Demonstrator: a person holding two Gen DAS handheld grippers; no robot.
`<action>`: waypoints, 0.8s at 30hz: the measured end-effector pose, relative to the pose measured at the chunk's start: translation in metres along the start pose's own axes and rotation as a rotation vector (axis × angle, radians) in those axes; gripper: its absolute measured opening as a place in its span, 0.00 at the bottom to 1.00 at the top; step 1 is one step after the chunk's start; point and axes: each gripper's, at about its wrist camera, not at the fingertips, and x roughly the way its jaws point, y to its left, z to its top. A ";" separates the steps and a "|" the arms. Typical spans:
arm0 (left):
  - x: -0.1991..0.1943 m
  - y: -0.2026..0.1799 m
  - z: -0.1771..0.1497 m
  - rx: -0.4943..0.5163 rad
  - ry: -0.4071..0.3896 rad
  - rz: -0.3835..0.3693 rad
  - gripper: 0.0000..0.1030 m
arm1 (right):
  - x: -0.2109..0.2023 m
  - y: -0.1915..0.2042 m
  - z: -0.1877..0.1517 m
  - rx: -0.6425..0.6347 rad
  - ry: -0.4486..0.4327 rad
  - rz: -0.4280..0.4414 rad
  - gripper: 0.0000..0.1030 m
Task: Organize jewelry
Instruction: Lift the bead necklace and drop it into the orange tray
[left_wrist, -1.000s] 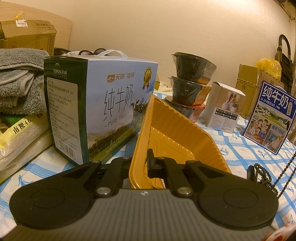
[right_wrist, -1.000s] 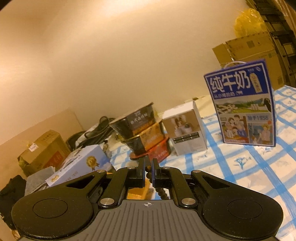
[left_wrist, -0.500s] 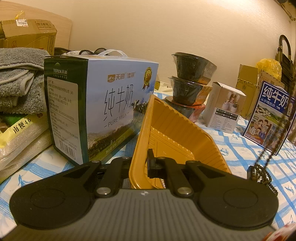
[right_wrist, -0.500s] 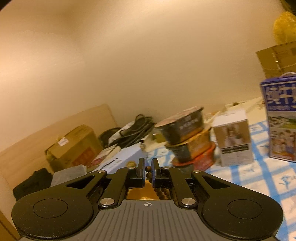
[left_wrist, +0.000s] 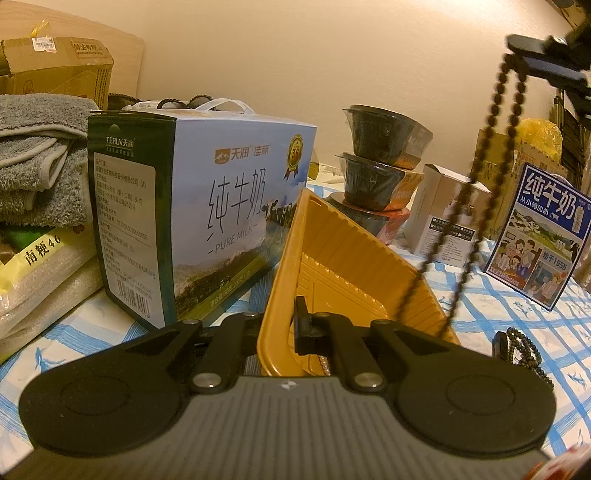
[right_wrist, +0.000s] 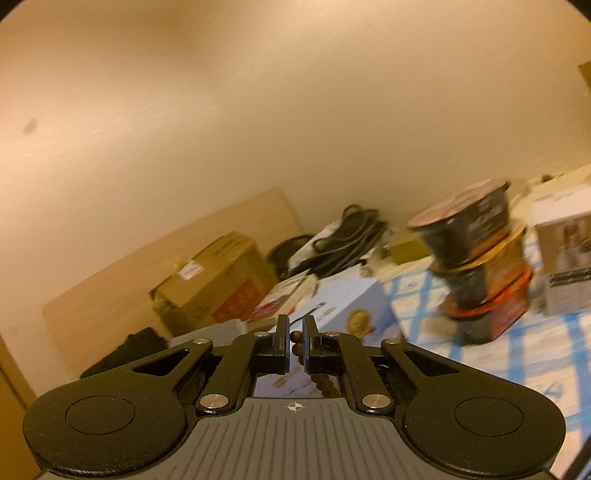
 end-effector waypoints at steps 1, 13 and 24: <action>0.000 0.000 0.000 0.000 0.000 0.000 0.06 | 0.004 0.001 -0.003 -0.002 0.009 0.005 0.06; 0.000 0.001 -0.001 -0.006 -0.005 -0.002 0.06 | 0.039 -0.058 -0.074 0.126 0.246 -0.139 0.06; 0.001 0.003 -0.001 -0.011 -0.003 -0.001 0.06 | 0.045 -0.086 -0.114 0.103 0.374 -0.246 0.07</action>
